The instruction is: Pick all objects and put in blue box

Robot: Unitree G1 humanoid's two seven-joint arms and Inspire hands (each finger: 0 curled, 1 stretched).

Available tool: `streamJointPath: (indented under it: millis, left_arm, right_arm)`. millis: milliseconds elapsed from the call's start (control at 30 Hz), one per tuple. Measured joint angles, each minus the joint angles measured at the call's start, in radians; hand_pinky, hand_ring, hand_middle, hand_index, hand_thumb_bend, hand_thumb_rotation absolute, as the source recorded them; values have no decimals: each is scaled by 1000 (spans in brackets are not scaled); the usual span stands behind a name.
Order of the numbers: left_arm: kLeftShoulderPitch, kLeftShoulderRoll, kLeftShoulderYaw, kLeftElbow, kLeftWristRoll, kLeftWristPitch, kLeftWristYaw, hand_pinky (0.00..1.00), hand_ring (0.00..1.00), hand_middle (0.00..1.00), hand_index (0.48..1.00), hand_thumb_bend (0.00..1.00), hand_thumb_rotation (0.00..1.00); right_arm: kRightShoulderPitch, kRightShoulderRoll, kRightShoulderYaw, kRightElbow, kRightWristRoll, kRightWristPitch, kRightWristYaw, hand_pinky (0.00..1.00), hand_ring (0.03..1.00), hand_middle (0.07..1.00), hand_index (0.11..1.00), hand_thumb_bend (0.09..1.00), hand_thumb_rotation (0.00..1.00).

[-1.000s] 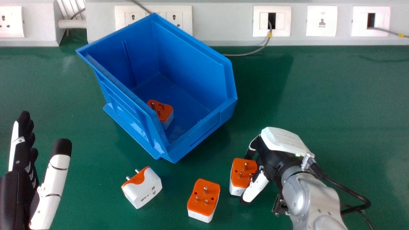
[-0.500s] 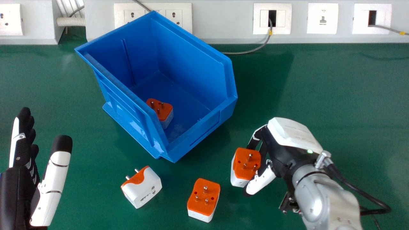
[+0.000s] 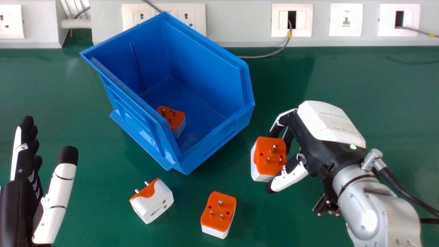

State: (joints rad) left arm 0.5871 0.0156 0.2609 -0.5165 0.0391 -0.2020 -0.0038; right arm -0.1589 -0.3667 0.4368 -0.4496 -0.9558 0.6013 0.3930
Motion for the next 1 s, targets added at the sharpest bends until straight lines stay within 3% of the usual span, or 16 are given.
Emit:
streamJointPath:
  millis: [233,400,667,1000]
  left_arm:
    - [1,1,1,0,4,0,2,1000,1000,1000,978,617,818]
    - [4,1,1,0,18,0,3,1000,1000,999,976,617,818]
    - [6,1,0,0,20,-1,4,1000,1000,999,975,617,818]
    - [4,2,2,0,20,-3,4,1000,1000,999,973,616,818]
  right_arm:
    - [4,-25,-70,-67,20,-118,5,130,216,423,517,513,0]
    - [-24,-24,-95,-68,44,-168,11,150,233,417,523,512,0]
    - [-109,11,-110,-58,56,-210,20,128,207,403,520,510,0]
    - [-209,85,-103,39,54,-249,-7,66,130,461,482,519,0]
